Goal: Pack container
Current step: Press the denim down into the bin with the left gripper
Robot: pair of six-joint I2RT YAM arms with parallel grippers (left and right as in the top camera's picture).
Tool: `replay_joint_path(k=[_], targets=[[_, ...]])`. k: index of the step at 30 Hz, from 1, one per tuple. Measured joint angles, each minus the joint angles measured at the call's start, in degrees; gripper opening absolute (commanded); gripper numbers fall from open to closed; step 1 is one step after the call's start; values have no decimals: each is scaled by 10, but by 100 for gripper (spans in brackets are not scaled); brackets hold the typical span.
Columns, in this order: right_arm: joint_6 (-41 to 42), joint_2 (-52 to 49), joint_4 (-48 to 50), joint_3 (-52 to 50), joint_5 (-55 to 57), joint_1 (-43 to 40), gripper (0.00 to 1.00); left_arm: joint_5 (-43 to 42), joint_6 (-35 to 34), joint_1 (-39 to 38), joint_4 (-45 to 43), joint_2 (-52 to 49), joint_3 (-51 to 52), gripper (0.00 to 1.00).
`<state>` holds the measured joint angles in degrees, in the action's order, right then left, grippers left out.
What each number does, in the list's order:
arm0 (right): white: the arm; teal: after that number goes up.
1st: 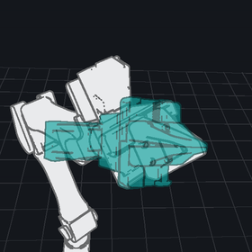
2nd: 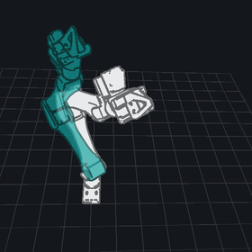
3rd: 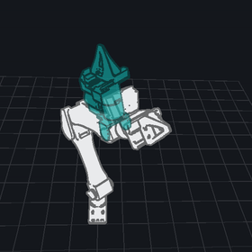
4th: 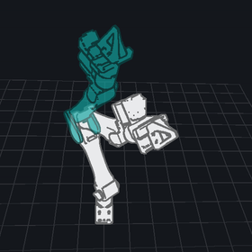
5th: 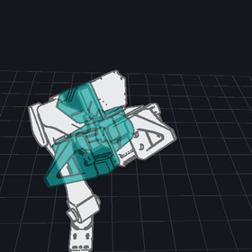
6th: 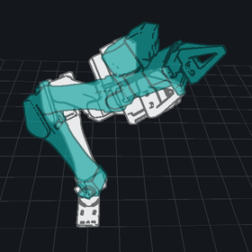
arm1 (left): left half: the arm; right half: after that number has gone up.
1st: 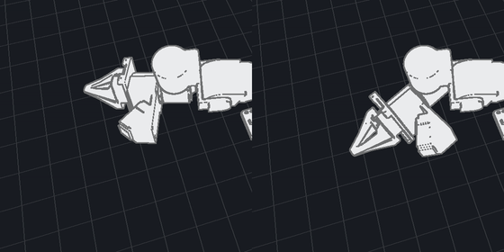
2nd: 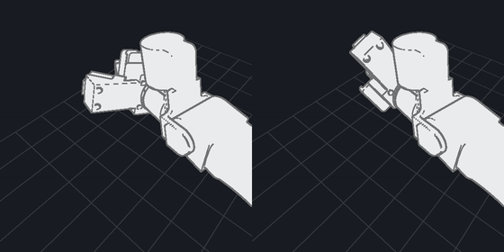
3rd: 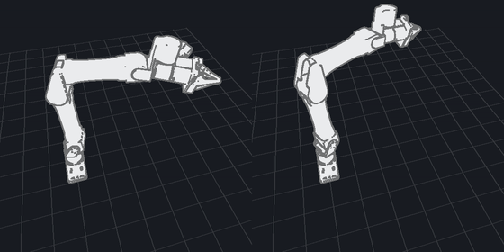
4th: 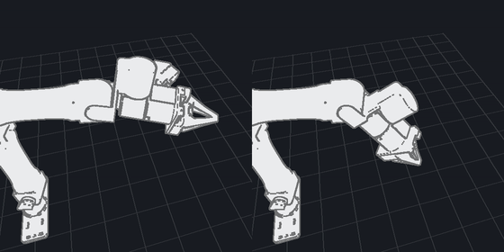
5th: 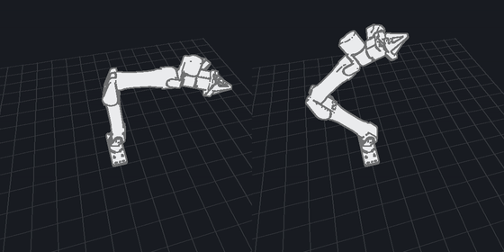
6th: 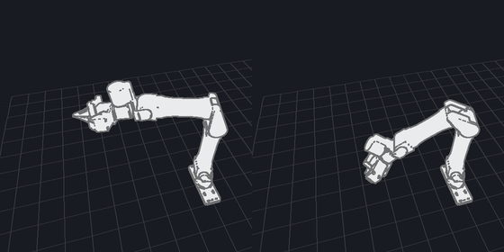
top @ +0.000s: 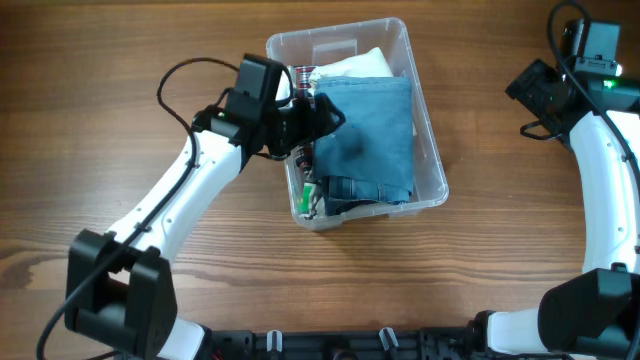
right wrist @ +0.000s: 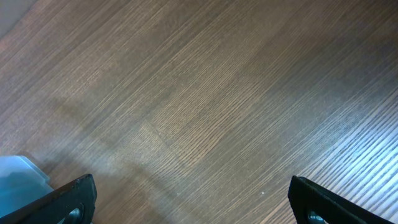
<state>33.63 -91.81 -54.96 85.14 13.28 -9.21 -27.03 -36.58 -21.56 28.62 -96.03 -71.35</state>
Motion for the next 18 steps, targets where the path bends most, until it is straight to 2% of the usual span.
replay_joint_path(k=[3,4,6,8,11,12,18], targets=[[0,0,0,0,0,0,100,5,32,8,3,14,0,99],[0,0,0,0,0,0,100,6,38,10,2,20,0,95],[0,0,0,0,0,0,100,8,58,13,-7,50,-5,80],[0,0,0,0,0,0,100,9,88,7,-23,104,-17,44],[0,0,0,0,0,0,100,10,105,-18,-35,153,-28,9],[0,0,0,0,0,0,100,11,108,-31,-36,159,-30,4],[0,0,0,0,0,0,100,54,115,-111,-78,81,-31,4]])
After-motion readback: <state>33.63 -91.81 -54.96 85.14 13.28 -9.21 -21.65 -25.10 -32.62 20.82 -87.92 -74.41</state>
